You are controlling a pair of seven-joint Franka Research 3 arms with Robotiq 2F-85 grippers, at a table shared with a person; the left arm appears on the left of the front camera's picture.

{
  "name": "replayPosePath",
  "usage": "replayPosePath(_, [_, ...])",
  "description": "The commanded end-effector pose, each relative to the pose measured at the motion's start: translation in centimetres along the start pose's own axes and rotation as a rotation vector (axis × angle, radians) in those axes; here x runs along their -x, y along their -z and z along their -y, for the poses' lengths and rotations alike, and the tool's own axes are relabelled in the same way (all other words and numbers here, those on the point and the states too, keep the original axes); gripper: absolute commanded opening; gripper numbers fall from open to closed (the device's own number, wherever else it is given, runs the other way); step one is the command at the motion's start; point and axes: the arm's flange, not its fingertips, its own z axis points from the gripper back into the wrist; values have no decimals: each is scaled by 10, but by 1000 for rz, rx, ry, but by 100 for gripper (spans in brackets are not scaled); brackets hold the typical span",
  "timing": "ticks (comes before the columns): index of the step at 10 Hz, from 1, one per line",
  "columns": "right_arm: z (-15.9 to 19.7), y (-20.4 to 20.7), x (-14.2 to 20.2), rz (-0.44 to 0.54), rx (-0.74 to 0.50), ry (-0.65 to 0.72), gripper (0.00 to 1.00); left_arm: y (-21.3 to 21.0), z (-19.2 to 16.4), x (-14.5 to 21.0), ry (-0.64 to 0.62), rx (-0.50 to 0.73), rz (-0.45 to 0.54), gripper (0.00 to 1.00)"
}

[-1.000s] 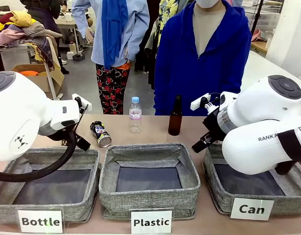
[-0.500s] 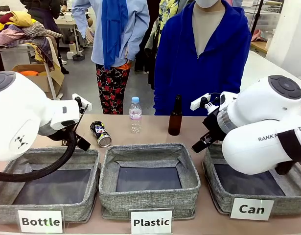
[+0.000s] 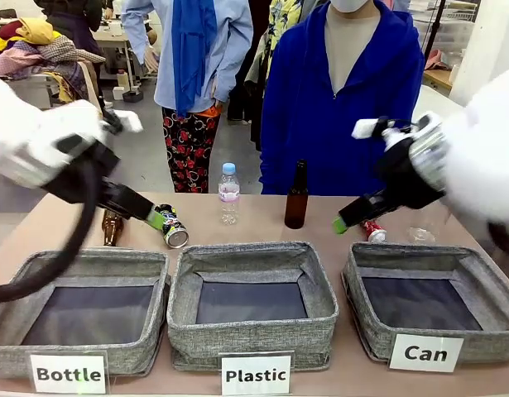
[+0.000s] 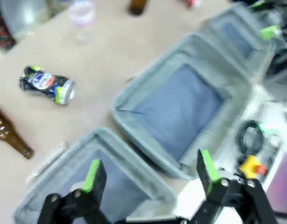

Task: Sort the can waste into the basket.
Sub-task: Pick up the can waste from the table and place it in the right Fabric basket.

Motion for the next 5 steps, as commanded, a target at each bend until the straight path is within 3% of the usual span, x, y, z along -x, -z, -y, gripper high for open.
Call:
replayPosePath(1, [36,-44,13,-46,-208,157,100,-47,-39,33,-19,224,-54,100])
replayPosePath(3, [94,-85,54,102,-353,366,100,-84,-75,69,-113,306,28,100])
replayPosePath(5, [151,-96,98,193,-432,582,100,-99,-109,110,-287,327,149,100])
